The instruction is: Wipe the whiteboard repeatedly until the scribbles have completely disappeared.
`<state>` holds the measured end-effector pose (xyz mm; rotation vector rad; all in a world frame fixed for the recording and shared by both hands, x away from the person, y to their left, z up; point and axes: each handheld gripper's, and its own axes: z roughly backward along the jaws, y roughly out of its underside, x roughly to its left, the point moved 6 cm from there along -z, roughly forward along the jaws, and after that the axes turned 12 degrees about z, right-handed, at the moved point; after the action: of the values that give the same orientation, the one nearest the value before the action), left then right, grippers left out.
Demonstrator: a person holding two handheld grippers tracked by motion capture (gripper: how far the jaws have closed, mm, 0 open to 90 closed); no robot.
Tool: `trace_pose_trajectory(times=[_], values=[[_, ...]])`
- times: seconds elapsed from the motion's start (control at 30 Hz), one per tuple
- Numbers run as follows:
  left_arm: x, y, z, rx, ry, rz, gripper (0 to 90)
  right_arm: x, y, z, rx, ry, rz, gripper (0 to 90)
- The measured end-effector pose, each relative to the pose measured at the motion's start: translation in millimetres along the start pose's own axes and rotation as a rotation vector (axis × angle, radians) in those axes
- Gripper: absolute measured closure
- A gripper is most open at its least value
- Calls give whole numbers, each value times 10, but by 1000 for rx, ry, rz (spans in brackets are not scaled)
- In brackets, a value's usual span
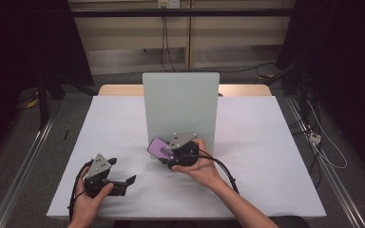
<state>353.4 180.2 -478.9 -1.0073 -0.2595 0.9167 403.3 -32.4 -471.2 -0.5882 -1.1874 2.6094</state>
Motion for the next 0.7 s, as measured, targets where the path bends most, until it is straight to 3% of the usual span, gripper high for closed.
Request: trace_pose_trajectory(times=[0.27, 0.4, 0.7], values=[[42, 33, 19, 7, -6, 22, 49, -30, 65, 88, 29, -4, 18, 414], [52, 37, 13, 10, -6, 28, 49, -67, 129, 192, 26, 20, 21, 414], [21, 34, 22, 10, -14, 13, 49, -174, 308, 489, 13, 99, -22, 414]])
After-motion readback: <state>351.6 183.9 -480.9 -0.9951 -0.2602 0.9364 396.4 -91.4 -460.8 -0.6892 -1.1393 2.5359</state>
